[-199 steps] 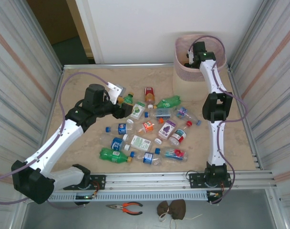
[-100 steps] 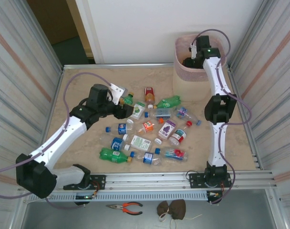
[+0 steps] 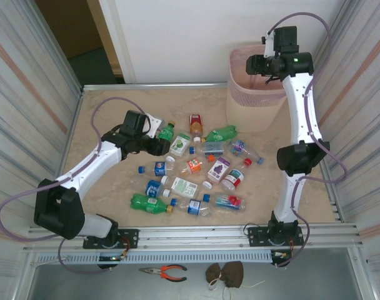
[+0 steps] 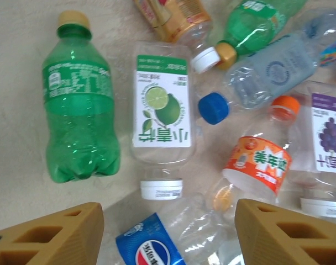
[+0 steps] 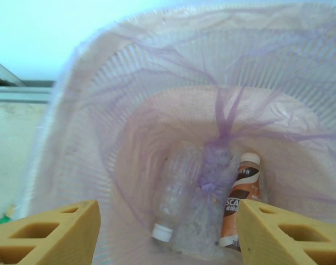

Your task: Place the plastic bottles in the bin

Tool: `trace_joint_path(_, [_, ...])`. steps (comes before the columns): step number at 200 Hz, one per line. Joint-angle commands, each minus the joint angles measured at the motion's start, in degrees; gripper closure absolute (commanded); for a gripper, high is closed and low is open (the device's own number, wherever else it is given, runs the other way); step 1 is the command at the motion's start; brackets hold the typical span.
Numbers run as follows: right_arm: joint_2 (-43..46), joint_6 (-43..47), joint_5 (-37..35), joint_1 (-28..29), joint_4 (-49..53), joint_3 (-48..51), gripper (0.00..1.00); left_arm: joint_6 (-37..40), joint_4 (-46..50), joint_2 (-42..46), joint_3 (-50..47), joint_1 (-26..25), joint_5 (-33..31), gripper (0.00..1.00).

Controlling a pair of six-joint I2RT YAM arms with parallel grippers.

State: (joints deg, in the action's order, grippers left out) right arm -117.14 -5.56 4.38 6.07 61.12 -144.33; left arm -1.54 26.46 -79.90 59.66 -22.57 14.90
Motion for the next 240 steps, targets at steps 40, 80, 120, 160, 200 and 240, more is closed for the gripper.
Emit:
trace_joint_path(40, [14.4, -3.2, -0.7, 2.7, 0.7, 11.1, 0.34, 1.5, 2.3, -7.5, 3.9, 4.4, 1.2, 0.35])
trace_joint_path(80, [24.9, -4.9, -1.2, 3.6, -3.7, 25.0, 0.34, 2.8, 5.3, -14.3, 8.8, 4.5, -0.3, 0.29])
trace_joint_path(120, [31.5, -6.0, -1.2, 3.6, -5.5, 33.2, 0.33, 3.4, 7.3, -20.8, 13.9, 5.0, -3.9, 0.22])
trace_joint_path(160, [33.9, -5.6, -2.3, 3.4, -4.5, 35.3, 0.33, 4.8, 8.6, -26.6, 18.7, 5.9, -0.4, 0.17])
trace_joint_path(200, [34.5, -5.4, -2.3, 3.3, -4.4, 36.5, 0.32, 5.1, 10.1, -32.0, 22.9, 6.3, 0.8, 0.16])
trace_joint_path(240, [34.6, -5.2, -2.3, 3.3, -4.8, 38.8, 0.32, 5.1, 10.6, -35.3, 24.3, 6.7, 2.0, 0.19])
